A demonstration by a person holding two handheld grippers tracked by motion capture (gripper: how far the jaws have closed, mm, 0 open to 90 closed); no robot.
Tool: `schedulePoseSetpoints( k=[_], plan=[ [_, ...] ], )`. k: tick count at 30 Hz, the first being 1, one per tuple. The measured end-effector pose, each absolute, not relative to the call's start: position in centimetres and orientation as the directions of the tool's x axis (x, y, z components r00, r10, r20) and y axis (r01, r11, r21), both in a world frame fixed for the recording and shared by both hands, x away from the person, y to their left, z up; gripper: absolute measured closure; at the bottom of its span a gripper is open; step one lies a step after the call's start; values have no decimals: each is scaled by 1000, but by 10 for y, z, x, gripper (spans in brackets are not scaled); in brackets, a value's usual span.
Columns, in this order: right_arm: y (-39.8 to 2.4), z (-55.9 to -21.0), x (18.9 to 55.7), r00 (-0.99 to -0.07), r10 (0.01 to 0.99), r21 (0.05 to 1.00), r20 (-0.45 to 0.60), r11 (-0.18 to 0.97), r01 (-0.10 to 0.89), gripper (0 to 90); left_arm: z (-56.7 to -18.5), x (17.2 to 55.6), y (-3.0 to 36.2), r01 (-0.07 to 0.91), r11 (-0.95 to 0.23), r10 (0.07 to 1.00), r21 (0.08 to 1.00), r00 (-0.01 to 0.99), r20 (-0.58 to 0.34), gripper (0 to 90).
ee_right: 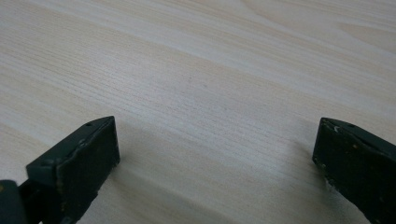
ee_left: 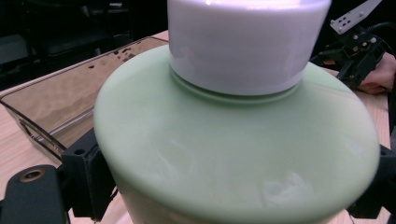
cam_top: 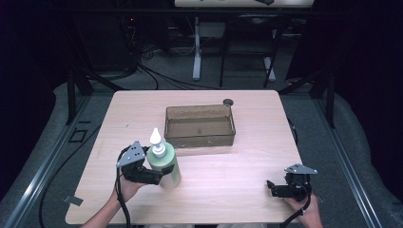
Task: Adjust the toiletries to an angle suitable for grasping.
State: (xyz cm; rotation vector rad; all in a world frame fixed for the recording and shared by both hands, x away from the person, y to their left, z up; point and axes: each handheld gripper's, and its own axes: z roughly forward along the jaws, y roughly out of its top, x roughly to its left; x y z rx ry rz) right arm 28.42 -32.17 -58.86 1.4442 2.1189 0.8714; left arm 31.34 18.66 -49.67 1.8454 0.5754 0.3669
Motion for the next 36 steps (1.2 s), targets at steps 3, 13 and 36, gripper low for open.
schedulePoseSetpoints(
  k=[3, 13, 36],
  plan=[
    [-322, -589, 284, -354, 935, 708, 1, 250, 661, 0, -497, 315, 188, 214, -268, 552, 939, 833, -32, 114],
    [-320, -588, 284, -354, 935, 710, -17, 260, 654, 0, -490, 313, 194, 215, -276, 556, 937, 831, -27, 42],
    [-321, -588, 289, -369, 929, 698, 4, 262, 667, 0, -432, 304, 225, 368, -260, 593, 893, 791, -153, 0]
  ],
)
